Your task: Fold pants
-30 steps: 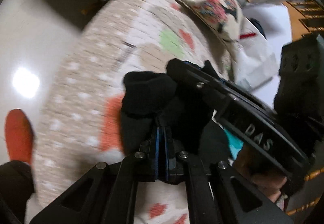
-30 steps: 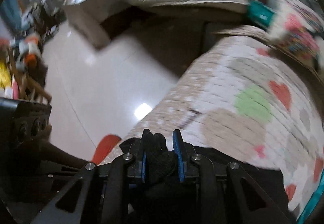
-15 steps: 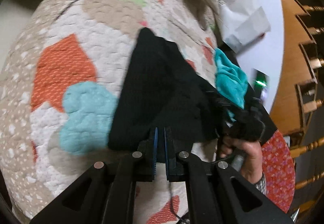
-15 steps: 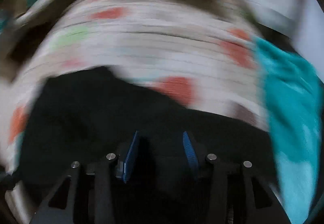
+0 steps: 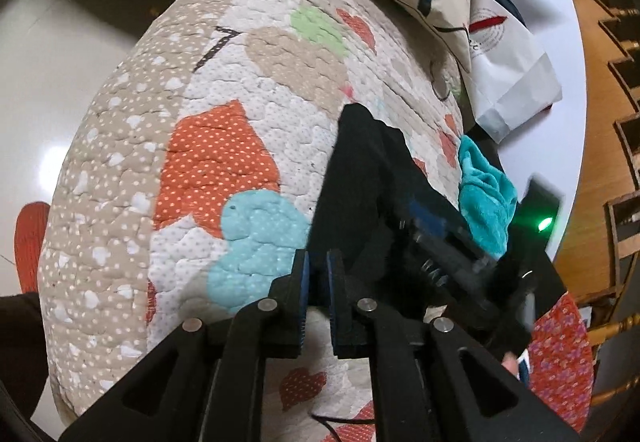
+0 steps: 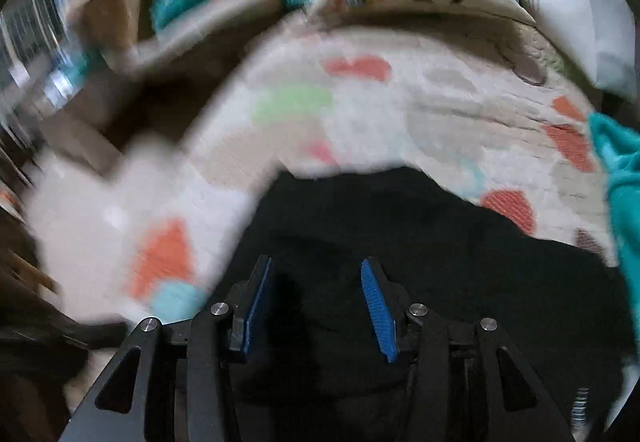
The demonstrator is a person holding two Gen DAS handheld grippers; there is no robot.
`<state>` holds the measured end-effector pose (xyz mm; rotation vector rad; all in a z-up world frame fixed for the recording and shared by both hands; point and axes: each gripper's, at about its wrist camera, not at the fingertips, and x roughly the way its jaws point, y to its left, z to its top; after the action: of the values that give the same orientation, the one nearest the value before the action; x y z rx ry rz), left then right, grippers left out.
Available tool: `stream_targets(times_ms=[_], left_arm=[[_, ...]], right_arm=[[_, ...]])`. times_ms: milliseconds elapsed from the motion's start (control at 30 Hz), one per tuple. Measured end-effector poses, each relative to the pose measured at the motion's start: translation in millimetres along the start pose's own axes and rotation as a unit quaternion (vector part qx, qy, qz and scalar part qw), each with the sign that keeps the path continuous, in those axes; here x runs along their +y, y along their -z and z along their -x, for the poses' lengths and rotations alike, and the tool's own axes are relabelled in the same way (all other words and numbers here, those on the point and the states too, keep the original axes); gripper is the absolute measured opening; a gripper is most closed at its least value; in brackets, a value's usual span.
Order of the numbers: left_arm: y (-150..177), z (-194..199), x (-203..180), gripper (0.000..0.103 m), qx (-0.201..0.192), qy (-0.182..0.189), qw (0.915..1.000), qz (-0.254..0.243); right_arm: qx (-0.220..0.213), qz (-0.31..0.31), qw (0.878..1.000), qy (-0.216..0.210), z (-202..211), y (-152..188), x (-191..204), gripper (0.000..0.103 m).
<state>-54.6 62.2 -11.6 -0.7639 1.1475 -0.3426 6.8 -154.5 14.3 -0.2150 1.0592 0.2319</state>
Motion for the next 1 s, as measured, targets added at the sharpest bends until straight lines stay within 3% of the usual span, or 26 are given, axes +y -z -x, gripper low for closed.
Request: stream_targets(times_ms=[233,333,467,533,733,867,1000], left_arm=[[-16,-4,-10,0.017,-0.004,0.020,0.9998,-0.008],[-22,-12,-23,0.019,-0.003,0.021,0.9994,-0.028],[-24,-27,-34,0.025,0.007,0.032,0.9986,-0.042],[-21,-35,-35,0.025,0.015,0.036,0.9981,-0.047],[-13,-53,-24,0.030,0.035,0.044,0.9971,-0.051],[-9,-57,-25,0.037,0.032,0.046,0.9964,-0.064],[-3,-58,-36,0.047,0.023,0.039,0.9945,-0.095]], right_arm=[[0.048,0.030,0.997,0.061,42,55,-9,0.038],[0.079,0.002,0.995,0.063,60,75,-24,0.048],[0.150,-0.032,0.987,0.051,60,97,-43,0.048],[0.152,-0.045,0.986,0.052,65,101,-53,0.048],[0.077,-0.104,0.991,0.013,89,66,-82,0.050],[0.025,-0.053,0.998,-0.032,80,18,-56,0.059],[0.016,-0.014,0.997,-0.076,54,-30,-14,0.064]])
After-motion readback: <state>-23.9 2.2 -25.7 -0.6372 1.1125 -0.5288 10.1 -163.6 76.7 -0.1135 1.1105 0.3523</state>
